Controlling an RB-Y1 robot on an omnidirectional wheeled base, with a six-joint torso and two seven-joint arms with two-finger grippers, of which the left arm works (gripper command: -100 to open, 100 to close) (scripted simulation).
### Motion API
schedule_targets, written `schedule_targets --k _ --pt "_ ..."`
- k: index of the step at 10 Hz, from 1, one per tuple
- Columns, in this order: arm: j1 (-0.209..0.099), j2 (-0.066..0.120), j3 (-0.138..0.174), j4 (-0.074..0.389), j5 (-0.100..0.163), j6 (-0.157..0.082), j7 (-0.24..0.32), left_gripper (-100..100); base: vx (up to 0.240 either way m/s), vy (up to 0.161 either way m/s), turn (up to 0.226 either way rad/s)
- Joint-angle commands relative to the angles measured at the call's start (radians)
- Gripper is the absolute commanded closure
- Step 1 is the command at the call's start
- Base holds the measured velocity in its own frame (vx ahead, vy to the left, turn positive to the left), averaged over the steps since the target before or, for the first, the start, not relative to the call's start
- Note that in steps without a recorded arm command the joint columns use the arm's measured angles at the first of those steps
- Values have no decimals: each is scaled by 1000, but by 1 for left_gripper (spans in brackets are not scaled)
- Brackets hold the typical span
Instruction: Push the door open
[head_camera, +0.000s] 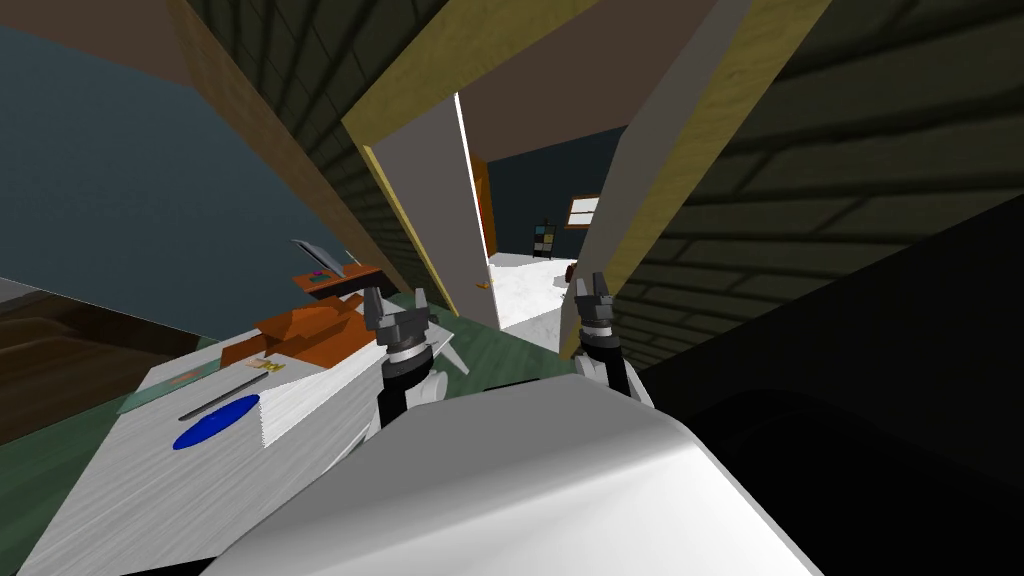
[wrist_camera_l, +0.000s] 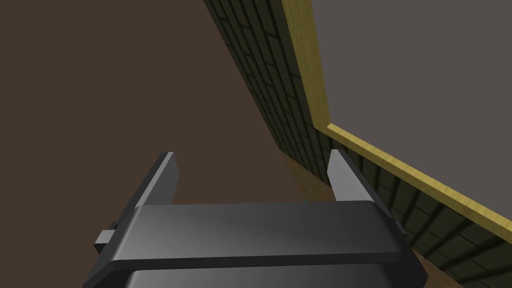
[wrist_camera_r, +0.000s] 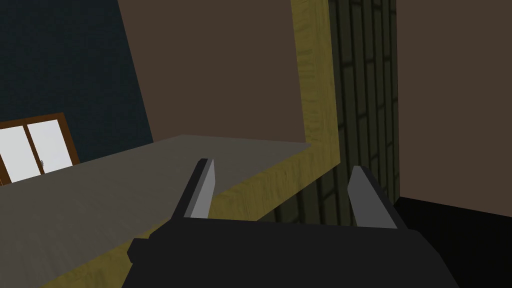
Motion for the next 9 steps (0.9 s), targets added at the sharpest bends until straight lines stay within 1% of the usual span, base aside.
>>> schedule_targets --k 1,5,6,9 --pt "-13 6 -6 42 -1 -14 1 -100 67 21 -55" --pt "-63 26 -13 148 0 -31 5 -100 73 20 -57" --pt "-63 26 -13 150 0 -31 5 -100 55 16 -15" --pt "-106 42 -19 243 0 -46 9 -100 66 20 -60"
